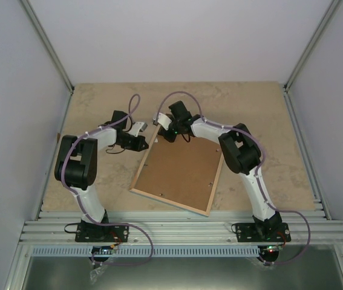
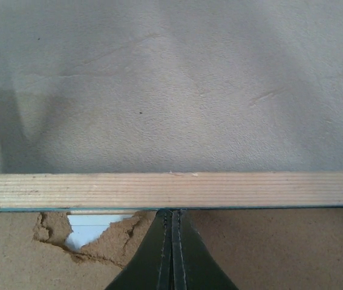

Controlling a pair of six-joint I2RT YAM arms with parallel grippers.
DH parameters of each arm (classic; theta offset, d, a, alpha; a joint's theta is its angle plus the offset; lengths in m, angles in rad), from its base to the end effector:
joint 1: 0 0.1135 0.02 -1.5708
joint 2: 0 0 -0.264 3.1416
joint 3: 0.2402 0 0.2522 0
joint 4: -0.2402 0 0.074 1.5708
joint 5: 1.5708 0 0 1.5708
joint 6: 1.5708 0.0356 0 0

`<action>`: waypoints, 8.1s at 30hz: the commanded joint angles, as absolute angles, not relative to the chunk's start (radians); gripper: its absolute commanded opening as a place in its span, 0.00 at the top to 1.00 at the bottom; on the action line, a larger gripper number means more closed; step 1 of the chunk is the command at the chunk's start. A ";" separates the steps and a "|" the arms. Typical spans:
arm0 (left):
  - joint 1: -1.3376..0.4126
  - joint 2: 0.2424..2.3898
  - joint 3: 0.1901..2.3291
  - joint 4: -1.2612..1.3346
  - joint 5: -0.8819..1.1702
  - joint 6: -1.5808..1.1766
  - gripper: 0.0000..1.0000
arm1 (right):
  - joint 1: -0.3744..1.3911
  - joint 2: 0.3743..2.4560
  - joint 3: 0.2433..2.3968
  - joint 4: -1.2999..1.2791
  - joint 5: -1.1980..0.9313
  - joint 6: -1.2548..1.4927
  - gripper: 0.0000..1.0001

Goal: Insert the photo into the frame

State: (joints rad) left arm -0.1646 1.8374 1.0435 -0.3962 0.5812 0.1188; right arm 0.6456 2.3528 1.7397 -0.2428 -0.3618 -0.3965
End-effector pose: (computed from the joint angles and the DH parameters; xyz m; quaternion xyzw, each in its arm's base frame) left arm 0.3348 -0.0754 0.1392 0.1865 0.9237 -0.2854 0.1748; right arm 0.4008 0.3177 0.1279 -0.5133 0.7679 0.2100 0.3206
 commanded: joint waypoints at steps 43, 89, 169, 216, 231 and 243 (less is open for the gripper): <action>-0.186 1.924 1.154 -0.461 0.410 0.118 0.59 | 0.258 2.320 1.700 -0.646 -0.240 -0.348 0.39; -0.270 2.007 1.312 -0.494 0.462 0.148 0.46 | 0.169 2.359 1.895 -0.925 -0.299 -0.574 0.32; -0.156 1.850 1.088 -0.445 0.422 0.016 0.46 | 0.182 2.070 1.687 -0.737 -0.275 -0.257 0.26; -0.158 1.828 1.033 -0.406 0.397 0.022 0.45 | 0.277 2.090 1.435 -0.739 -0.305 0.046 0.34; -0.157 1.842 1.045 -0.410 0.384 0.024 0.46 | 0.284 2.140 1.373 -0.760 -0.108 -0.131 0.63; -0.158 1.846 1.051 -0.411 0.395 0.030 0.47 | 0.272 2.164 1.473 -0.730 -0.111 -0.154 0.69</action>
State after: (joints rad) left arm -0.1570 1.8244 1.0500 -0.3862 0.4019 0.0257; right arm 0.2665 2.0583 1.4494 -0.7006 -0.2100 -0.0494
